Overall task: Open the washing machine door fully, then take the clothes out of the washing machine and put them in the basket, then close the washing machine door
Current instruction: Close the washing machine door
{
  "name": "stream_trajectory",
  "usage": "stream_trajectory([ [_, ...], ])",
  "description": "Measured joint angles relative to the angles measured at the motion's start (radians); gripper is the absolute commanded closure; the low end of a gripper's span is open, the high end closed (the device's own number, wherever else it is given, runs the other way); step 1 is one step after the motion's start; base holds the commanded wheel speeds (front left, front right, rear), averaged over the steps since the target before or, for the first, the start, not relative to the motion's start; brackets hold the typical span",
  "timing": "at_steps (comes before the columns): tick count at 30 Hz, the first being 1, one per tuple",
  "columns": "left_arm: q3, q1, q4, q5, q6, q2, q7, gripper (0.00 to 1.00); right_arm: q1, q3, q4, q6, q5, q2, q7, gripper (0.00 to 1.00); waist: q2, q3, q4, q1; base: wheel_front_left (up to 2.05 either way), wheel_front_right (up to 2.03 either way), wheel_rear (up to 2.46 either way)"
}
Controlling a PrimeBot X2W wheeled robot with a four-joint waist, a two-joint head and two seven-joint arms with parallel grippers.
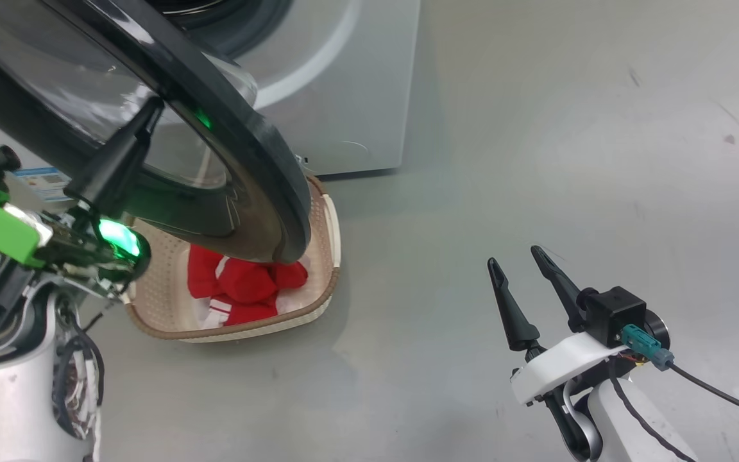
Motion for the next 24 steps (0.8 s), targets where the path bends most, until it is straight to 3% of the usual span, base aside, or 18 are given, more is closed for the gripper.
stream_trajectory([
  [13,0.033,-0.161,0.131,0.12,0.0,-0.003,-0.193,1.0,-0.015,0.004,-0.012,-0.019,0.035,0.001,0.0,0.0,0.0,0.039,-0.122,0.0,0.0,0.0,0.0],
  [24,0.03,-0.199,0.188,0.164,0.0,-0.011,-0.283,1.0,-0.02,-0.025,-0.017,-0.036,0.037,0.003,0.0,0.0,0.0,0.042,-0.119,0.0,0.0,0.0,0.0],
])
